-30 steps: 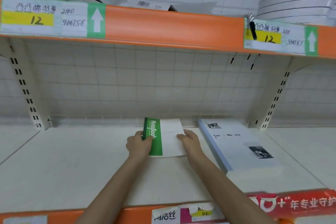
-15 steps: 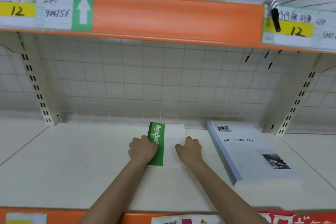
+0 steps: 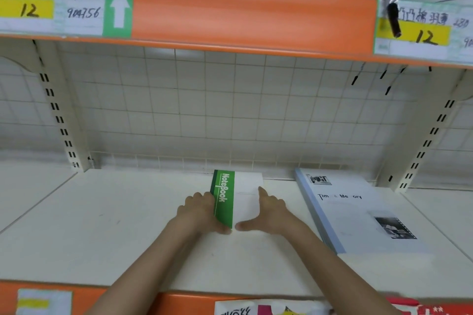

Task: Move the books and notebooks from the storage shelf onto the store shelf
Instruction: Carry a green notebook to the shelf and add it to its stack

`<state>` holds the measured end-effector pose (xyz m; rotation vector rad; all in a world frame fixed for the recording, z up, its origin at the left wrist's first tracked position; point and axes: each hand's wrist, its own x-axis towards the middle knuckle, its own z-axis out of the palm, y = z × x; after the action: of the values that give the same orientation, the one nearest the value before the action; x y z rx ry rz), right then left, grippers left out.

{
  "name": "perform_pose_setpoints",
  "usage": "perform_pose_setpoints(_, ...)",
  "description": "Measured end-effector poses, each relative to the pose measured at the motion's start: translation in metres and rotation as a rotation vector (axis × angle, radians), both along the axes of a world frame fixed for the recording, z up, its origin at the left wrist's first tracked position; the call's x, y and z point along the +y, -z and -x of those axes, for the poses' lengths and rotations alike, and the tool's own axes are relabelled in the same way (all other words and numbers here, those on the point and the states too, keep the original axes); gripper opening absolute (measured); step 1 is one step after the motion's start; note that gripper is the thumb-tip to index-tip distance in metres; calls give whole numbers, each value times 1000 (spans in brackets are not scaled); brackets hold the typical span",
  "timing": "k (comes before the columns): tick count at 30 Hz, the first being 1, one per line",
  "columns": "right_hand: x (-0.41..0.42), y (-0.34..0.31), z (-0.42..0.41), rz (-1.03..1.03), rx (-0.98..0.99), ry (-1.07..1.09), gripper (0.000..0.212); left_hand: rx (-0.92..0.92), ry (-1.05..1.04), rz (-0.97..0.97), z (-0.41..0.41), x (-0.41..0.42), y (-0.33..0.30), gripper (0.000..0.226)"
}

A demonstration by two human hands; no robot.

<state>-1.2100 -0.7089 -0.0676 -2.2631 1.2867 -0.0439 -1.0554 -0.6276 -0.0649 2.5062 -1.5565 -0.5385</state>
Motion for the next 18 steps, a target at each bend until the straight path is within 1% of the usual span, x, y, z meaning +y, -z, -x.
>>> perform_pose_setpoints(3, 1, 0, 0, 4, 46, -45, 119, -12, 61, 21, 6, 6, 0, 68)
perform_pose_setpoints(8, 4, 0, 0, 42, 23, -34, 110, -45, 80, 80, 14, 12, 0, 59)
perform_pose_setpoints(13, 6, -4, 1, 31, 16, -47, 95, -121, 74, 79, 18, 14, 3, 61)
perform_pose_setpoints(18, 7, -4, 1, 35, 24, -46, 94, -139, 74, 81, 19, 16, 5, 62)
